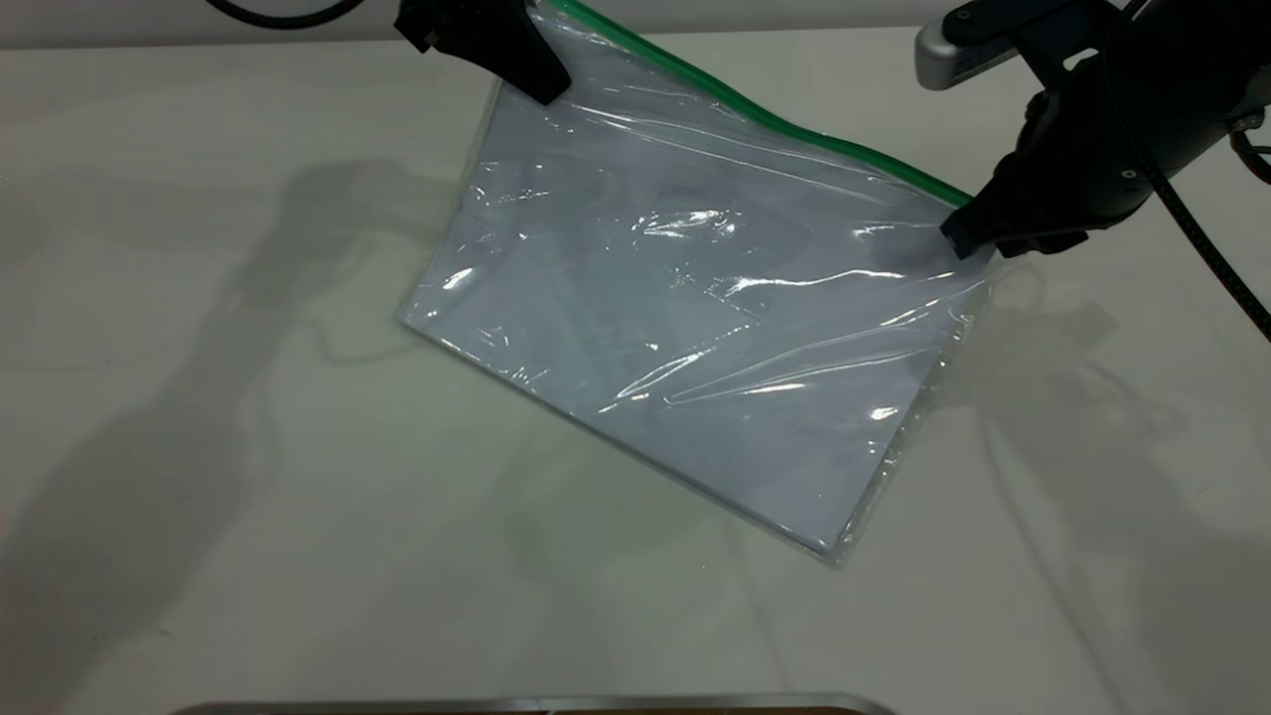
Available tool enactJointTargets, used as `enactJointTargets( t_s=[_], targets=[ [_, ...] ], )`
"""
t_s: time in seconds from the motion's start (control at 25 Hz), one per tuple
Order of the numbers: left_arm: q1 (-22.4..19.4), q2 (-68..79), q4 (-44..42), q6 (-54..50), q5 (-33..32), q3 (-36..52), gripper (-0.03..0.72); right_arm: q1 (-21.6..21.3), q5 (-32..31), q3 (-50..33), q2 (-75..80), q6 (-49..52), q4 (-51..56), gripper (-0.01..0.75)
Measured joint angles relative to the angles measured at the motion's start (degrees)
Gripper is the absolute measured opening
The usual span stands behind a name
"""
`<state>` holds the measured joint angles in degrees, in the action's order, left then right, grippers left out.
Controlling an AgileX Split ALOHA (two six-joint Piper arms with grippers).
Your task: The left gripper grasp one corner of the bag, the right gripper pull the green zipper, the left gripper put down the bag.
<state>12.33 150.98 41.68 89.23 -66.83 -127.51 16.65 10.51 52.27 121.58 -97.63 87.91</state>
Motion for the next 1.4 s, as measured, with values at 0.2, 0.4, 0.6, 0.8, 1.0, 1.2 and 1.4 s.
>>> enactJointTargets(
  t_s=[0.2,0.4,0.6,0.8,1.0,1.2,1.4],
  targets=[
    [0.1,-0.2,-5.4,-3.1,0.0,-0.2,0.212,-1.0,6.1,-0.7,0.1,0.1,1.1,0.254],
    [0.6,-0.2,-6.2,-8.7,0.0,-0.5,0.463,-1.2,10.3,-0.7,0.2,0.1,1.3,0.48],
    [0.7,-0.2,-7.3,-21.1,0.0,-7.0,0.587,-1.2,12.8,-0.7,-1.6,1.9,1.5,0.538],
    [1.0,-0.2,-12.6,-35.4,0.0,-19.0,0.59,-1.2,-5.9,0.5,-7.3,3.0,0.8,0.512],
    [1.1,-0.6,-20.6,-50.7,-0.1,-29.8,0.59,-1.2,-25.2,1.7,-15.6,4.9,-0.5,0.504],
    [1.1,-5.8,-29.0,-60.9,-0.1,-32.3,0.59,-1.2,-33.9,1.7,-27.0,13.3,-2.4,0.504],
    [1.1,-12.0,-30.6,-64.1,-0.1,-32.4,0.59,-4.1,-50.9,2.7,-36.6,29.9,-11.5,0.504]
  ],
)
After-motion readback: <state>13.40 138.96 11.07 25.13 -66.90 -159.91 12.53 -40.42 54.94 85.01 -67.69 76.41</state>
